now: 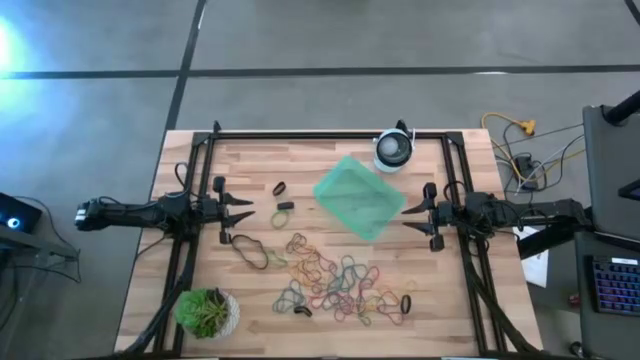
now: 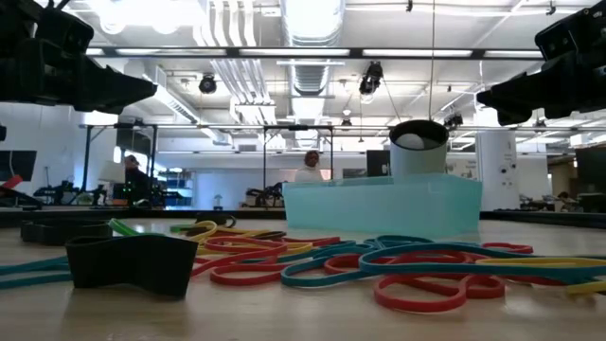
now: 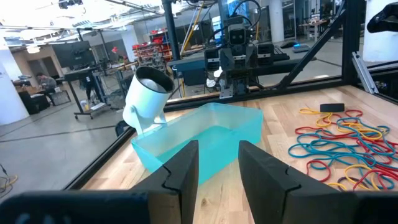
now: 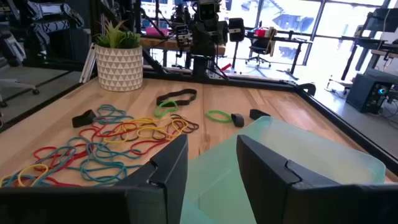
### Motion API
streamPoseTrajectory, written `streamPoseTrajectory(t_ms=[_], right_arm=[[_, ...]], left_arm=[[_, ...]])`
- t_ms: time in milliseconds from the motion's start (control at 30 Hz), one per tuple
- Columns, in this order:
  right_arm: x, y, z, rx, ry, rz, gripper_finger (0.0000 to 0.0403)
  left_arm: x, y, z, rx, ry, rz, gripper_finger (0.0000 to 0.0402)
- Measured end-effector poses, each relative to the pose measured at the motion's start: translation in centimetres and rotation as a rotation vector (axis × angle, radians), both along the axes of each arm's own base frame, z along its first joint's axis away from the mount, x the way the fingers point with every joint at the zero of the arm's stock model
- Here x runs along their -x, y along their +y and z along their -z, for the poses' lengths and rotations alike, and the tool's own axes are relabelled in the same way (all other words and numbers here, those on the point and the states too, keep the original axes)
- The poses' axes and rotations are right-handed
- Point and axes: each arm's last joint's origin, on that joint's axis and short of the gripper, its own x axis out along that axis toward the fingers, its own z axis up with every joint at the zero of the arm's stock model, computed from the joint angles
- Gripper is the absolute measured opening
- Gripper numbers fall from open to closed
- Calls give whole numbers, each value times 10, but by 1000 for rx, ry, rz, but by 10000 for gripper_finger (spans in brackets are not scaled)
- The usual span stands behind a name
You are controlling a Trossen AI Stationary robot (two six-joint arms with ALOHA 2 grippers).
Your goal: Pick and place rubber bands into bin
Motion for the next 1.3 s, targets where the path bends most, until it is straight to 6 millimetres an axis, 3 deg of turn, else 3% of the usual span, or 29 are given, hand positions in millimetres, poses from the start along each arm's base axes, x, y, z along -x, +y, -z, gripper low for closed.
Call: streamPoseTrajectory(t_ms=[633,933,1033,1133,1300], right_arm=[[0,0,-3,-7,-32,1,132],[0,0,-7,-95,-67,17,132],[0,-1,-10,-225,-102,33,132],[0,2,-12,-334,-102,-57,132],[0,8,-24,-362,-186,-236,132]], left_arm=[[0,0,0,0,0,0,99],[0,0,-6,2,-62,-1,99],[0,0,-8,4,-79,0,99],[0,0,-8,4,-84,0,99],[1,0,-15,8,-160,-8,99]])
